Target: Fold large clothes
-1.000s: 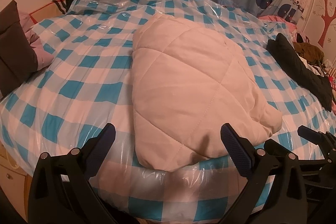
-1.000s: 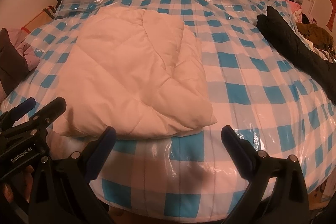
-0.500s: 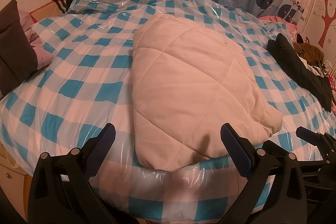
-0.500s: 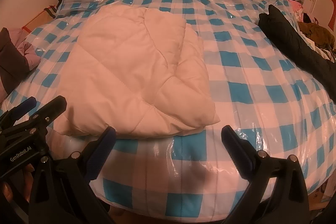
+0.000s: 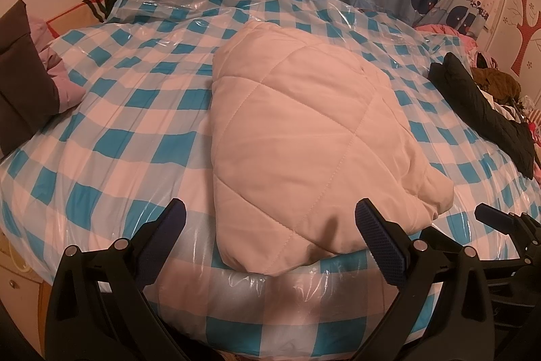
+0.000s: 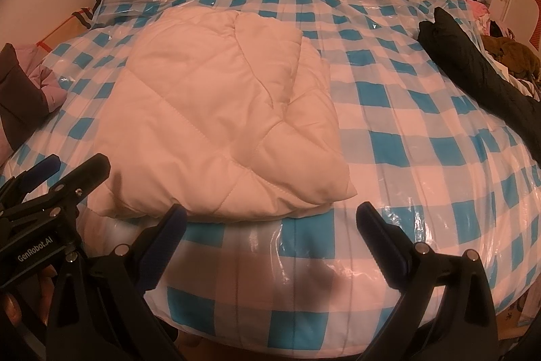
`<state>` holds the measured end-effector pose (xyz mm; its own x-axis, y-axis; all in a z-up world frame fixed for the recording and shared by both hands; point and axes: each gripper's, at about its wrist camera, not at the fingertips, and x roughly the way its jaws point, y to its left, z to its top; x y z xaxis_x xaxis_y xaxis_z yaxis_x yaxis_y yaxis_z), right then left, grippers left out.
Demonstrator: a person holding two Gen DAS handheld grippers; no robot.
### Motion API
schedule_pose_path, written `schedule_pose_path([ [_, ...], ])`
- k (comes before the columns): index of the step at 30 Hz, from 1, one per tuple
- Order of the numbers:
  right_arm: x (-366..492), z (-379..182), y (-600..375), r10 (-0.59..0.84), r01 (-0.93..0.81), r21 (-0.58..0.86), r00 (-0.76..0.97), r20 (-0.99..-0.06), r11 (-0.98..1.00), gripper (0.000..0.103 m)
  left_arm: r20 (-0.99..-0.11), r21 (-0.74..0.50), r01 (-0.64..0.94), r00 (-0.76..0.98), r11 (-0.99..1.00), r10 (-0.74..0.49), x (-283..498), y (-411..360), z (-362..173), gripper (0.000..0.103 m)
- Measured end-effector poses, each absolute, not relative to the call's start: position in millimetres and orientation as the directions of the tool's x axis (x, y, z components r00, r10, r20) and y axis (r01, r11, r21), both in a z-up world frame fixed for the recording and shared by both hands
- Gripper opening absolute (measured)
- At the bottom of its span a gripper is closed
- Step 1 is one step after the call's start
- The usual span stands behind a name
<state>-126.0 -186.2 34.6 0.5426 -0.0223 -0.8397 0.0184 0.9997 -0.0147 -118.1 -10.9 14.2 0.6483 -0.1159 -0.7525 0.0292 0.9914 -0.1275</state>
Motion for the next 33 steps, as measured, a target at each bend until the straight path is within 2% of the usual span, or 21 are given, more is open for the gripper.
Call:
schedule_pose_path([
  [33,-123,41,-195,-0.061,0.023,-0.058,0.570,-0.819,0.998,0.096,-0.751,-0.133,0.038,0.648,0.990,-0.126,-115,-17,18,0.096],
])
